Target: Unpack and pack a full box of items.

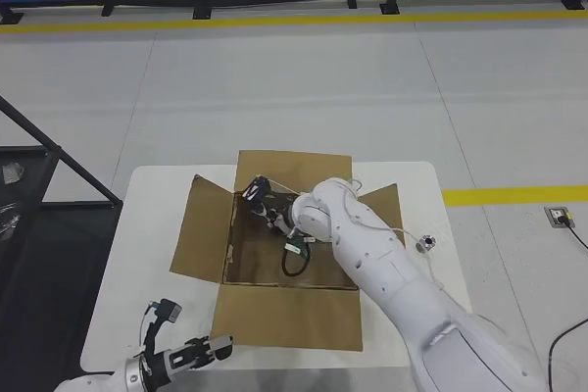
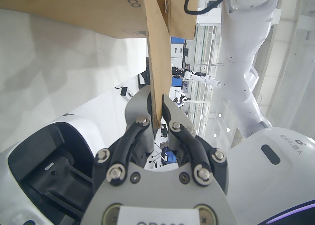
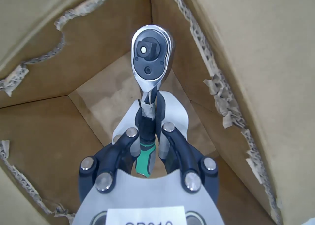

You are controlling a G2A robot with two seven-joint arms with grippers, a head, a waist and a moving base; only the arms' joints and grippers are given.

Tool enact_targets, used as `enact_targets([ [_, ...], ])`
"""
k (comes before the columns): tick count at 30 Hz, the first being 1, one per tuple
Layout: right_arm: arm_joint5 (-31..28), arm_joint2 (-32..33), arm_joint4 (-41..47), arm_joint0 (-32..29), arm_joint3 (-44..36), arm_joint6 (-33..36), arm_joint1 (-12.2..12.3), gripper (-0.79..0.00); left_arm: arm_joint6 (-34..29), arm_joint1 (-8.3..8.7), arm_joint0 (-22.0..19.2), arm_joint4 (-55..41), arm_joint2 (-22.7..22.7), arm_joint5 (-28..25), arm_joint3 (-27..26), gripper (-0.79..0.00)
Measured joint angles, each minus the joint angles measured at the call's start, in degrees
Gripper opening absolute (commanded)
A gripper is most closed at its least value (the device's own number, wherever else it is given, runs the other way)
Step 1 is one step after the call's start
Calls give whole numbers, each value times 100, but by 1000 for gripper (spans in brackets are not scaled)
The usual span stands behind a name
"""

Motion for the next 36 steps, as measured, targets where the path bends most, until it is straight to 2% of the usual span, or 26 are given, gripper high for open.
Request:
enact_targets([
  [3, 80, 281, -225, -383, -947, 215, 258, -785, 64, -5, -20, -22, 21, 29, 0, -785],
  [6, 235, 747, -549, -1024, -2295, 613, 578, -785, 131, -11, -33, -43, 39, 40, -4, -785],
  [8, 557, 1198, -832, -1672, -3463, 844, 801, -785, 164, -14, -39, -61, 49, 44, 0, -785],
  [10, 658, 1426, -1064, -2250, -4504, 1067, 891, -785, 185, -17, -46, -67, 58, 46, 9, -785],
  [13, 635, 1388, -979, -2178, -4923, 1012, 880, -785, 203, -20, -54, -79, 78, 40, 19, -785],
  [14, 634, 1386, -973, -2083, -4774, 1005, 879, -785, 202, -21, -57, -85, 85, 37, 21, -711],
  [16, 634, 1384, -975, -2040, -4283, 1010, 882, -785, 182, -23, -60, -99, 101, 36, 25, -449],
  [17, 634, 1385, -976, -2040, -4194, 1010, 880, -785, 160, -23, -60, -104, 105, 34, 25, -197],
  [18, 634, 1386, -977, -2043, -4170, 1009, 880, -785, 135, -21, -59, -107, 104, 28, 25, 0],
  [27, 560, 1516, -806, -2069, -4263, 630, 898, -785, -7, 0, 51, -237, -37, -60, 12, 0],
  [30, 526, 1779, -794, -2286, -4726, 670, 977, -785, -104, 12, 97, -325, -125, -135, 31, 0],
  [36, 459, 2666, -873, -3186, -6383, 1151, 1225, -785, -444, 50, 199, -716, -433, -350, 54, 0],
])
